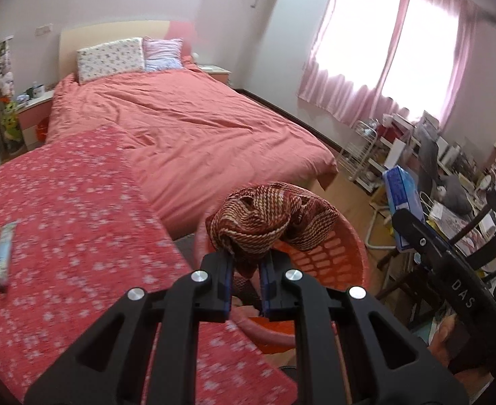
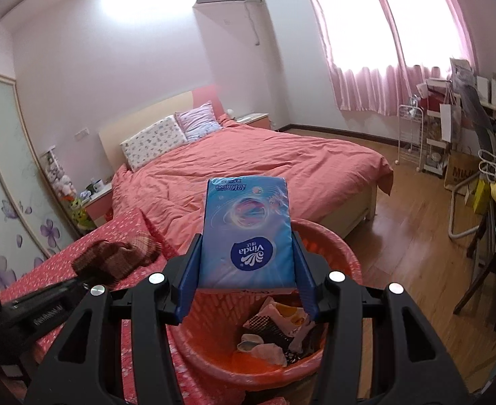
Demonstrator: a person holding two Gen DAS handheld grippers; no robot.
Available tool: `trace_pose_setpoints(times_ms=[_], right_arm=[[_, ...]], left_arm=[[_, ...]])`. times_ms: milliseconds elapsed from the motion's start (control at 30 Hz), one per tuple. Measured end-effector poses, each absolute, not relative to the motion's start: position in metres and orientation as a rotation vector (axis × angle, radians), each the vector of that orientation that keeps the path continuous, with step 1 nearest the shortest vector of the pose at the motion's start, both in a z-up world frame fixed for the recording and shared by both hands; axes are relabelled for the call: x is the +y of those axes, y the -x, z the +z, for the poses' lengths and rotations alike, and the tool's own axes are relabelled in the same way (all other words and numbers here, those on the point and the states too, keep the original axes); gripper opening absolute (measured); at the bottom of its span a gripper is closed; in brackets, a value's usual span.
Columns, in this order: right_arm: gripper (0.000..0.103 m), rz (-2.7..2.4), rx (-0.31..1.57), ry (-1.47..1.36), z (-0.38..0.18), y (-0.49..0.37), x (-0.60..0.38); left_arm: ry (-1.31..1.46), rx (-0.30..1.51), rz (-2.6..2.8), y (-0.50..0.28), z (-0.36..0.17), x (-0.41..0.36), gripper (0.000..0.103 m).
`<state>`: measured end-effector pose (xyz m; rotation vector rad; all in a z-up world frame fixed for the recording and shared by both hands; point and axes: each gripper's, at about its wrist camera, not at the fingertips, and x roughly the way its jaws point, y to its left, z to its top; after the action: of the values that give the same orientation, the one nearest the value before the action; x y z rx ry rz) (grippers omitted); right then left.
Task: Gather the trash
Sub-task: 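Carry the plaid cloth with the left tool while the right tool carries the tissue pack to the basket, then open both tools over the orange basket to drop the cloth and tissue pack, then move both open tools back toward the remaining items on the bed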
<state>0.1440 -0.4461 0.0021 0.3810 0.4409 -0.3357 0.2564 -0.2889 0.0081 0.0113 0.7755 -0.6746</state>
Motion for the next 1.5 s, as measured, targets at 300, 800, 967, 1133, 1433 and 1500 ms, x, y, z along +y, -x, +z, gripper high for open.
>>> trace_pose_setpoints(times_ms=[300, 800, 967, 1133, 1433, 1500], right_arm=[[0.051, -0.334, 0.442, -0.443, -0.009, -0.15, -0.473], [0.062, -0.3, 0.542, -0.445, -0.029, -0.159, -0.47], [0.062, -0.296, 0.564, -0.404, -0.024, -0.162, -0.458], [0.062, -0.269, 0.585, -0.358, -0.021, -0.168, -0.435], [0.062, -0.182, 0.635, -0.276, -0.02, -0.18, -0.38], [0.062, -0.156, 0.651, -0.264, -0.021, -0.185, -0.364]], left_arm=[[-0.045, 0.838, -0.714, -0.272, -0.023, -0.335, 0.018], [-0.086, 0.855, -0.551, -0.289, -0.048, -0.277, 0.055], [-0.094, 0.833, -0.457, -0.29, -0.043, -0.229, 0.058], [-0.08, 0.834, -0.36, -0.297, -0.041, -0.183, 0.062], [-0.029, 0.811, -0.139, -0.299, -0.038, -0.086, 0.067], [-0.012, 0.804, -0.075, -0.3, -0.037, -0.061, 0.068]])
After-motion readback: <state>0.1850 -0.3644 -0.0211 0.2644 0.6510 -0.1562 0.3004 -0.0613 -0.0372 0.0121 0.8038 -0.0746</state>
